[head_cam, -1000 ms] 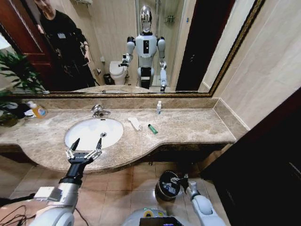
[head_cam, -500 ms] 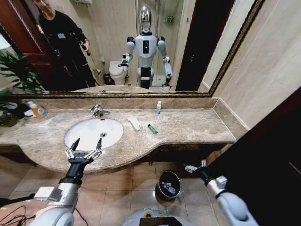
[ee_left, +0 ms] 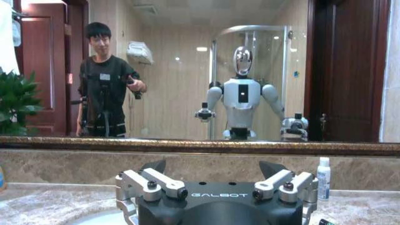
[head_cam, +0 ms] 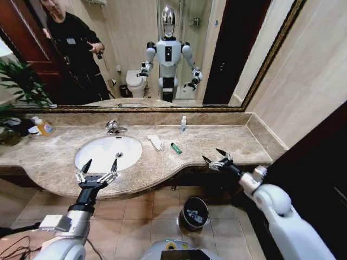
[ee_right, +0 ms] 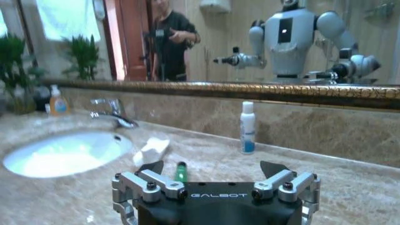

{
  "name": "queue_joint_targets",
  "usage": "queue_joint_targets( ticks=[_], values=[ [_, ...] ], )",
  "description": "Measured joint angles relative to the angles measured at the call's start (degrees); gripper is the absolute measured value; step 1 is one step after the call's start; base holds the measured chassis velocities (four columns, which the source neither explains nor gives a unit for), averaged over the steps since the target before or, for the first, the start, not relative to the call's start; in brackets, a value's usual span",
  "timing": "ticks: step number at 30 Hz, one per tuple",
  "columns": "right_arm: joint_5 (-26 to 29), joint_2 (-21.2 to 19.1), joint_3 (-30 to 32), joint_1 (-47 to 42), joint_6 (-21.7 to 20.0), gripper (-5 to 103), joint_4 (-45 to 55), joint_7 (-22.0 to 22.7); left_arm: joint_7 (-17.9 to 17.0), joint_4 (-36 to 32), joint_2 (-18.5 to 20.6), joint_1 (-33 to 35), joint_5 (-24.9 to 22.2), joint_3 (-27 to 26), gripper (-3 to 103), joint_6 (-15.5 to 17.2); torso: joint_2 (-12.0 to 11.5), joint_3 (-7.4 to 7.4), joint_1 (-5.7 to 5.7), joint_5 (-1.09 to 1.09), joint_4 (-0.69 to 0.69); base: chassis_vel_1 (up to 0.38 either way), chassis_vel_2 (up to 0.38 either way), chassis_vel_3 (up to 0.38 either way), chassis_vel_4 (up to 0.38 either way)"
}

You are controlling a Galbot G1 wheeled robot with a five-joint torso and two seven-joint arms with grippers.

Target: Pick up the trash from the sink and place it in the trash bin.

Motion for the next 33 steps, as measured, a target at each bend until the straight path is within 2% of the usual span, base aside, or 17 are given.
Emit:
queue_joint_targets(
  ticks=[1,2,4,6,9,12,14,15,17,18,19,21,26,33],
  values=[
    [0.3,-2.2,-2.4,2.7,0.6,100,-2.6,0.6,0.0,0.0,0.0,0.0,0.0,0.0,100,0.0,0.0,0.00,0.00,0.00,0.00,0.000,0.000,0.000,0.000],
    [0.3,-2.2,-2.4,2.7,0.6,100,-2.6,0.6,0.0,0.0,0.0,0.0,0.0,0.0,100,0.0,0.0,0.00,0.00,0.00,0.00,0.000,0.000,0.000,0.000],
    [0.5,-4.1,-6.9,7.4,1.3,100,-6.4,0.7,0.0,0.0,0.0,0.0,0.0,0.0,100,0.0,0.0,0.00,0.00,0.01,-0.03,0.000,0.000,0.000,0.000],
    [0.6,-4.3,-8.3,8.9,1.5,100,-7.4,0.7,0.0,0.0,0.0,0.0,0.0,0.0,100,0.0,0.0,0.00,0.00,0.01,-0.02,0.000,0.000,0.000,0.000],
    [0.8,-6.1,-16.3,15.7,2.2,100,-11.9,0.1,0.0,0.0,0.0,0.0,0.0,0.0,100,0.0,0.0,0.01,0.00,0.01,0.00,0.000,0.000,0.000,0.000],
    [0.9,-6.5,-20.0,19.1,1.9,100,-13.6,0.3,0.0,0.0,0.0,0.0,0.0,0.0,100,0.0,0.0,0.00,0.00,-0.01,-0.01,0.000,0.000,0.000,0.000],
    [1.6,-5.1,-24.4,23.9,-0.4,100,-14.3,3.4,0.0,0.0,0.0,0.0,0.0,0.0,100,0.0,0.0,0.00,0.00,-0.01,-0.01,0.000,0.000,0.000,0.000],
    [1.6,-5.1,-24.4,23.9,-0.4,100,-14.3,3.4,0.0,0.0,0.0,0.0,0.0,0.0,100,0.0,0.0,0.00,0.00,-0.01,-0.01,0.000,0.000,0.000,0.000],
    [5.3,-1.8,-28.7,27.6,-4.2,100,-13.6,11.8,0.0,0.0,0.0,0.0,0.0,0.0,100,0.0,0.0,0.00,0.00,0.01,-0.01,0.000,0.000,0.000,0.000],
    [6.4,-0.6,-29.9,28.8,-5.3,100,-13.6,14.9,0.0,0.0,0.0,0.0,0.0,0.0,100,0.0,0.0,0.00,0.00,0.00,-0.01,0.000,0.000,0.000,0.000],
    [6.4,-0.6,-29.9,28.8,-5.3,100,-13.6,14.9,0.0,0.0,0.0,0.0,0.0,0.0,100,0.0,0.0,0.00,0.00,0.00,-0.01,0.000,0.000,0.000,0.000],
    [7.5,3.2,-33.2,32.0,-7.0,100,-14.7,22.0,0.0,0.0,0.0,0.0,0.0,0.0,100,0.0,0.0,0.00,0.00,-0.01,0.01,0.000,0.000,0.000,0.000],
    [7.1,6.5,-37.2,34.7,-7.5,100,-16.3,26.3,0.0,0.0,0.0,0.0,0.0,0.0,100,0.0,0.0,0.00,0.00,-0.01,0.00,0.000,0.000,0.000,0.000],
    [5.3,7.7,-39.3,34.8,-7.7,100,-16.8,26.5,0.0,0.0,0.0,0.0,0.0,0.0,100,0.0,0.0,0.00,0.00,-0.01,-0.01,0.000,0.000,0.000,0.000]
  ],
)
